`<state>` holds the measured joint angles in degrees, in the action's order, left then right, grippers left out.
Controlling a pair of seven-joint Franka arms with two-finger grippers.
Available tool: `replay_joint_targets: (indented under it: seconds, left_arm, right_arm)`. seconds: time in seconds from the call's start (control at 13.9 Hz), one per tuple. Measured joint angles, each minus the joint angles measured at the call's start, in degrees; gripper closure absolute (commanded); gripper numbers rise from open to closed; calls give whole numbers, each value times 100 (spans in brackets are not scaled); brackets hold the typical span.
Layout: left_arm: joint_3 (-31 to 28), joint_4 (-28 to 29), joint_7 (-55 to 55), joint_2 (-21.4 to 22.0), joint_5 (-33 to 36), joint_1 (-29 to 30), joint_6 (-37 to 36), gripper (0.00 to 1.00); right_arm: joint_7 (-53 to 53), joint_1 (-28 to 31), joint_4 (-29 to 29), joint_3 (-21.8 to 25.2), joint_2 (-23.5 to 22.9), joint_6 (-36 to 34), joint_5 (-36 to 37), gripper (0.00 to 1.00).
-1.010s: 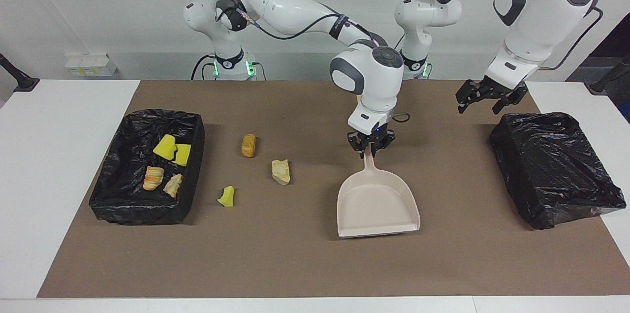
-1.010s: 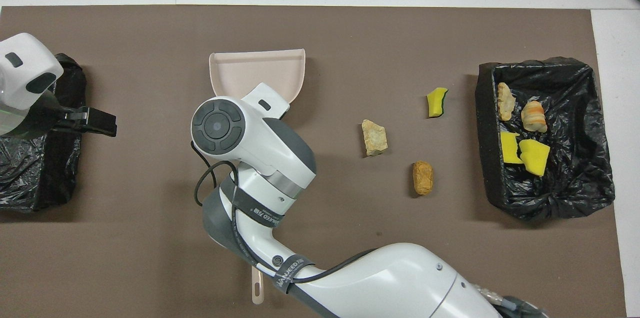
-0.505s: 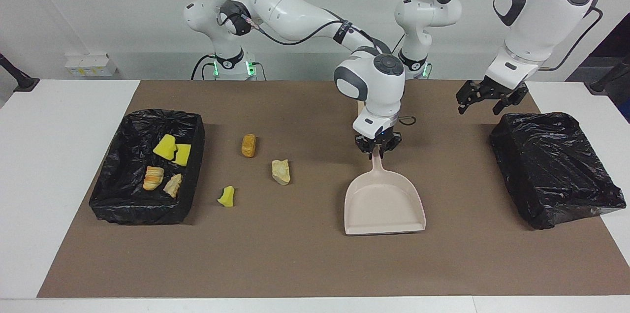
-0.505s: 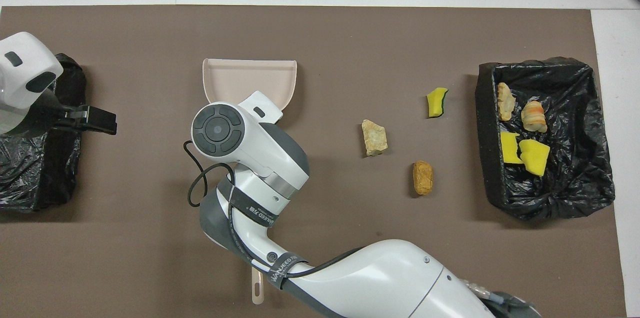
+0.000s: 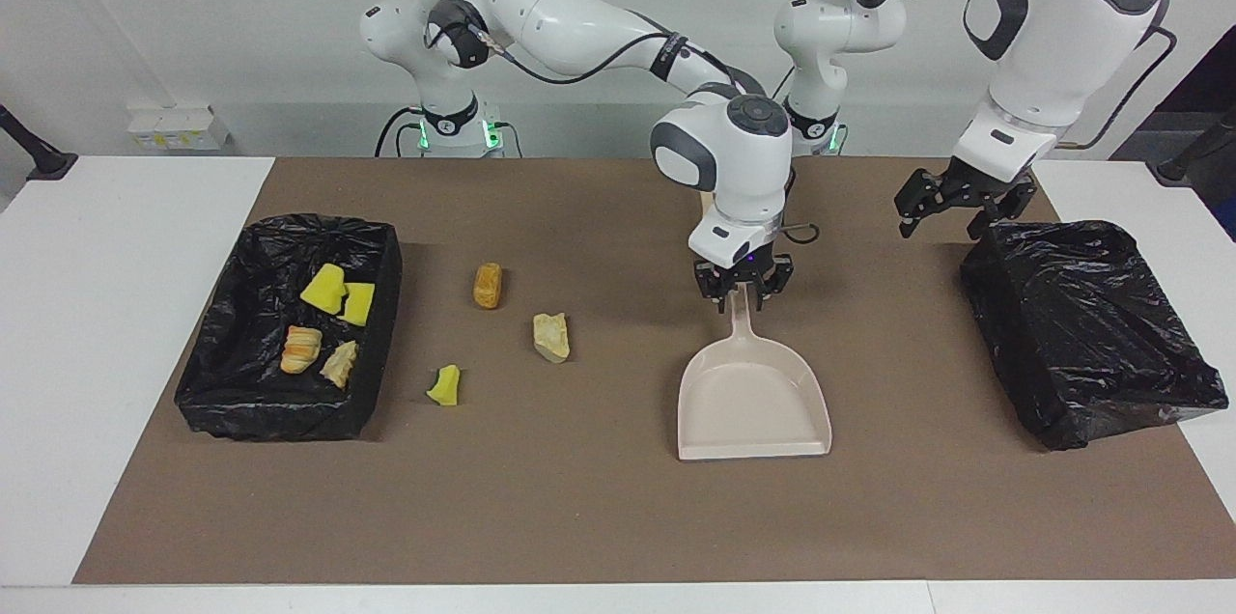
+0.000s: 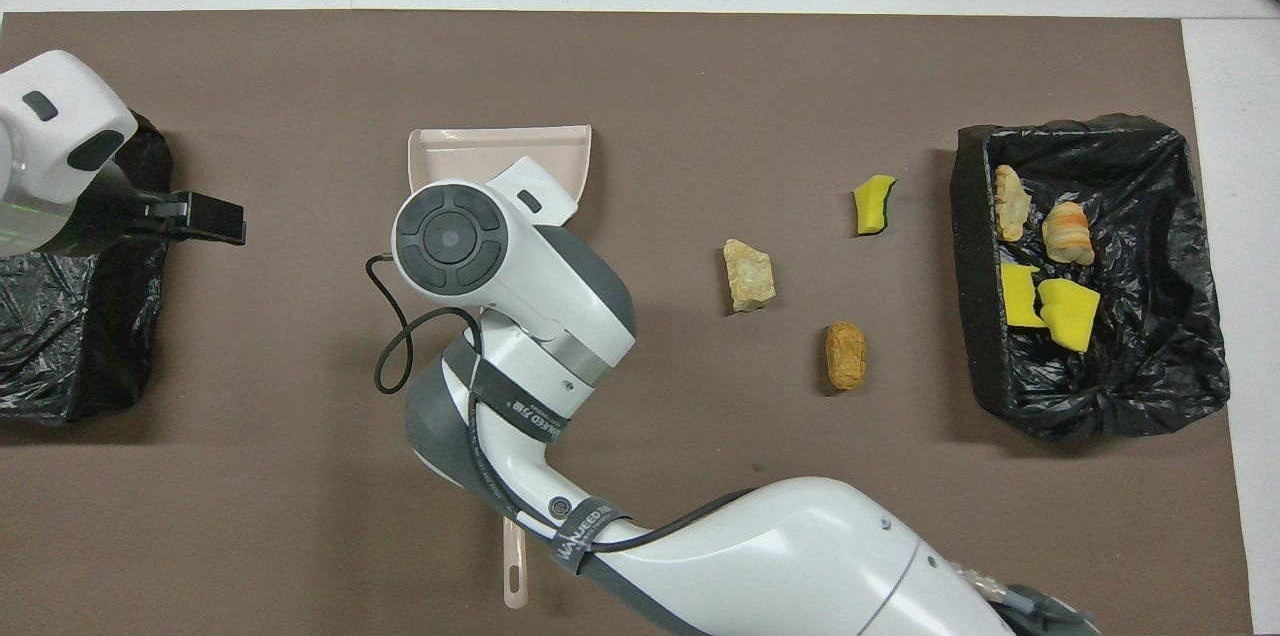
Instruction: Sweep and dump trash in bin
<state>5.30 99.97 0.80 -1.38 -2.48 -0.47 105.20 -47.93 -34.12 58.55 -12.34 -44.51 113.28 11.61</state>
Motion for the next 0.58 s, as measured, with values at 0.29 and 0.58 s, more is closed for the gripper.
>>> replay_joint_targets:
  seconds: [0.29,0.58]
  left_arm:
    - [49,68,41,-636,-120,-350,831,0]
    - [72,282,918,-1232,-128,-1243,1657,0]
  right_arm:
    - [38,777,633,-3,1028,-182,-2,0]
    - [224,1739,2304,-6,2615,-284,-372,0]
